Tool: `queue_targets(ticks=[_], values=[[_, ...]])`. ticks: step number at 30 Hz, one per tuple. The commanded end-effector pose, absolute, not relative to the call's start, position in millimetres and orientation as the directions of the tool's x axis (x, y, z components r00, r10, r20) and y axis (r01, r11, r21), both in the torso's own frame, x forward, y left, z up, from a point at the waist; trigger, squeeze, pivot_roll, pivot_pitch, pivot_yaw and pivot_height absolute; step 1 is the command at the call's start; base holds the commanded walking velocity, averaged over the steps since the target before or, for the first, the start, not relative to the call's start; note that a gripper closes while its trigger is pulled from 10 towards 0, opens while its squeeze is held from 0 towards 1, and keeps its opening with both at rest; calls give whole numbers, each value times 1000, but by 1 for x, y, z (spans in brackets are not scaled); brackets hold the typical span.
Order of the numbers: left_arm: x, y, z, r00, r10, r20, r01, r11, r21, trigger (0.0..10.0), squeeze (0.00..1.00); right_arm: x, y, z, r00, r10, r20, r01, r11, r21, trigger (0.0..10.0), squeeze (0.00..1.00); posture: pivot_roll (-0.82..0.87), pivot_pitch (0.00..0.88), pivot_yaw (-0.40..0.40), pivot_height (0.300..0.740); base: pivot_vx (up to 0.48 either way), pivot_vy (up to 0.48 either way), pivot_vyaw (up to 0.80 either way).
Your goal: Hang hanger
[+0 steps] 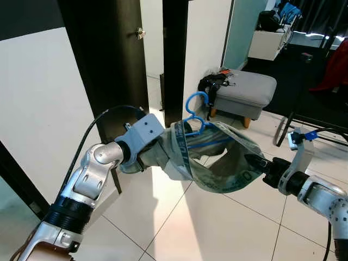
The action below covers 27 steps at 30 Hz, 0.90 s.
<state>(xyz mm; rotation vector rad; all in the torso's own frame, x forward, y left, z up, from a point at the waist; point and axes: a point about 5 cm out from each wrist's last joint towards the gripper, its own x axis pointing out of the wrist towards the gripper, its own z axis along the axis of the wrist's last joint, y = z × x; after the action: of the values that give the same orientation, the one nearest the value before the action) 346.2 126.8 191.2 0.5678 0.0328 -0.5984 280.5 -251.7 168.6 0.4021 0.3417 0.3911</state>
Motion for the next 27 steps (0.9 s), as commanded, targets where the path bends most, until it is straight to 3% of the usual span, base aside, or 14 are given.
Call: queue_targets(ticks=[1,6,13,20,23,24,25,26,27], values=[[350,136,189,863,-465,-197,500,733,461,10000,0,278,-248,167,857,450,-250,-312,841,443,0,0,143,0,34,740,0,0,0],[349,135,190,868,-454,-204,494,740,456,10000,0,277,-247,167,857,449,-251,-312,842,440,0,0,143,0,34,740,0,0,0],[350,137,188,908,-371,-193,419,803,424,10000,0,255,-233,167,758,603,-249,-469,769,433,0,0,141,0,34,740,0,0,0],[352,141,187,928,-325,-183,372,831,413,10000,0,244,-231,176,712,671,-206,-563,721,405,0,0,140,0,34,740,0,0,0],[352,138,188,931,-327,-162,365,837,409,10000,0,240,-233,169,698,668,-256,-553,731,399,0,0,137,0,35,740,0,0,0],[352,134,191,930,-345,-129,367,837,406,10000,0,242,-237,162,718,630,-295,-514,767,385,3255,0,135,0,33,740,0,0,0],[351,131,195,926,-363,-98,371,837,403,10000,0,244,-242,156,743,582,-330,-464,803,374,7922,0,135,0,33,740,0,0,0],[350,125,200,917,-395,-53,382,834,399,10000,0,247,-247,149,762,538,-362,-422,835,352,10000,1000,137,0,32,740,0,0,0],[350,125,200,917,-395,-53,382,834,399,10000,0,247,-247,149,762,538,-362,-422,835,352,10000,1000,137,0,32,740,0,0,0]])
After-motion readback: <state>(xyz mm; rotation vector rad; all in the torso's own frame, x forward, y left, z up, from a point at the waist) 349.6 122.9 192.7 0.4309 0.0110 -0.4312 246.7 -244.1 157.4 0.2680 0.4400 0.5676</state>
